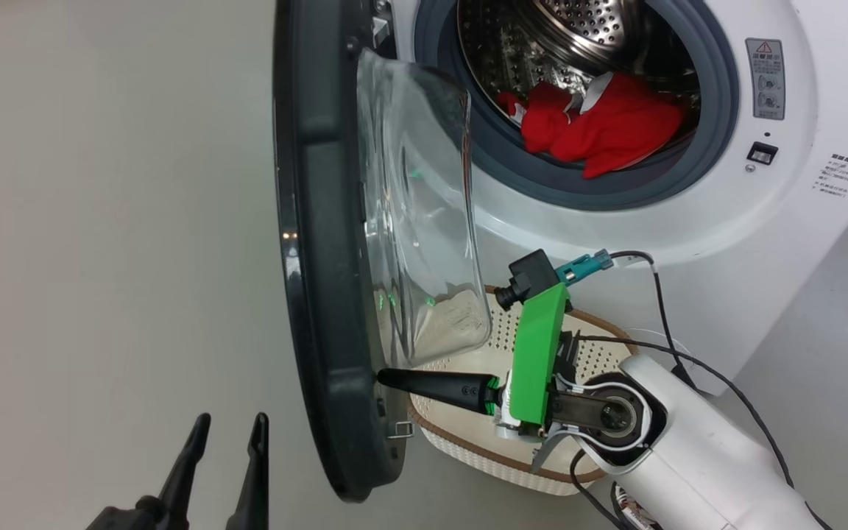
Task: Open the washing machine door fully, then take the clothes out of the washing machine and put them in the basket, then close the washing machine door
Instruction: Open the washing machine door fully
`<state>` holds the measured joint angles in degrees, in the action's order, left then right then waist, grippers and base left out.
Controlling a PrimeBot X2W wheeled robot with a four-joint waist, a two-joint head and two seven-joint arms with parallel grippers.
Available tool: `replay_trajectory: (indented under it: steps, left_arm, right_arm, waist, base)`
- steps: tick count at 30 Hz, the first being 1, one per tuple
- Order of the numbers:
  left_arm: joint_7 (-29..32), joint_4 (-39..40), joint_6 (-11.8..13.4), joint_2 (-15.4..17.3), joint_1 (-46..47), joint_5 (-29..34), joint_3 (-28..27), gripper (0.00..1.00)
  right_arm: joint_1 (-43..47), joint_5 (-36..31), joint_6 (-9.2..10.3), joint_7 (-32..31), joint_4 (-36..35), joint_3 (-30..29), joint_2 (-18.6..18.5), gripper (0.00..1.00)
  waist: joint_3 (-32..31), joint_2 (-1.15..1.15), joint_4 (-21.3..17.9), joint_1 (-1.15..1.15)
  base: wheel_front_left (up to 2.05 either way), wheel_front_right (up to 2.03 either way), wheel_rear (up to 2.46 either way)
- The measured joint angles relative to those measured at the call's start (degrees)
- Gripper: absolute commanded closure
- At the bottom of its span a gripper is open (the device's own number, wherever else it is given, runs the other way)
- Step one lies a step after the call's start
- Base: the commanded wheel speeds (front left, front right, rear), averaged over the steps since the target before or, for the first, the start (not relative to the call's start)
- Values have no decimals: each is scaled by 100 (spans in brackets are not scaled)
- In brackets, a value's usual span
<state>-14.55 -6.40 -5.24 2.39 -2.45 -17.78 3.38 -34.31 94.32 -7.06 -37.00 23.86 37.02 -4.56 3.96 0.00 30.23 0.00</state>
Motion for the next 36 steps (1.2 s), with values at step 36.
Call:
replay_trajectory:
  steps: [36]
  left_arm:
    - [0, -152, -83, 1, -148, 8, -220, 0]
  right_arm:
    - [1094, -1678, 0, 2849, 279, 525, -1445, 0]
  waist:
    - [-221, 0, -593, 0]
  base:
    - [0, 0, 0]
